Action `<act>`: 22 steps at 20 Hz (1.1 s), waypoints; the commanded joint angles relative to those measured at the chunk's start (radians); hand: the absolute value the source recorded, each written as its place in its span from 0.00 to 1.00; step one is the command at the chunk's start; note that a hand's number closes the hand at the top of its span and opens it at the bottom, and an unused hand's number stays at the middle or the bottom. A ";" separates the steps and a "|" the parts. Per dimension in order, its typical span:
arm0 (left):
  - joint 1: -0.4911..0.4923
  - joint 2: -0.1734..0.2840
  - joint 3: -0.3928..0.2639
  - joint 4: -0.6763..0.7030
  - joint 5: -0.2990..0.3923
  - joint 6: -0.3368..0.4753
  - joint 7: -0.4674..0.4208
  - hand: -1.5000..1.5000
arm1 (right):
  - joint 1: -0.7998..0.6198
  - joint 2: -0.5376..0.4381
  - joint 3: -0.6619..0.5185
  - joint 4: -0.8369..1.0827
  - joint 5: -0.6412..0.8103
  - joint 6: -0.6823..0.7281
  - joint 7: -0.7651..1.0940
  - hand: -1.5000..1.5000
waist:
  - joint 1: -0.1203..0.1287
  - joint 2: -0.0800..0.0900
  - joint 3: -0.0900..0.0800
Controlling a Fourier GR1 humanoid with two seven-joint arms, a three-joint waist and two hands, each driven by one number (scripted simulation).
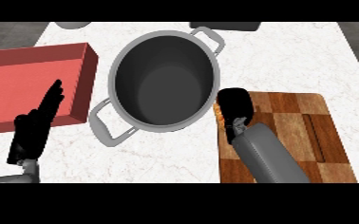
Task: Pick the croissant from the cutting board and place it in the pot
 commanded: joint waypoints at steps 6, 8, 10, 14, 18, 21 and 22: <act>-0.050 -0.018 -0.070 -0.001 -0.019 -0.035 0.010 0.50 | -0.190 0.071 0.172 -0.076 -0.139 -0.206 0.378 1.00 | 0.119 0.001 -0.001; -0.070 -0.025 -0.070 0.015 -0.022 -0.027 0.017 0.50 | -0.260 0.071 0.219 -0.101 -0.118 -0.243 0.485 1.00 | 0.108 -0.004 -0.004; -0.084 -0.012 -0.062 0.010 -0.016 -0.037 0.025 0.50 | -0.343 0.071 0.244 -0.117 -0.073 -0.280 0.574 1.00 | 0.103 -0.011 -0.005; -0.071 0.000 -0.049 0.037 -0.019 -0.043 0.010 0.50 | -0.468 0.071 0.300 -0.126 0.008 -0.312 0.707 1.00 | 0.102 -0.016 -0.009; -0.084 -0.006 -0.041 0.054 -0.016 -0.038 0.007 0.50 | -0.547 0.071 0.281 -0.137 -0.009 -0.387 0.784 1.00 | 0.099 -0.005 -0.007; -0.102 -0.022 -0.051 0.048 -0.021 -0.027 0.030 0.50 | -0.617 0.071 0.275 -0.117 0.004 -0.414 0.828 1.00 | 0.093 -0.004 -0.007; -0.108 -0.007 -0.042 0.053 -0.012 -0.043 0.030 0.50 | -0.620 0.071 0.276 -0.112 -0.002 -0.432 0.847 1.00 | 0.085 -0.002 -0.006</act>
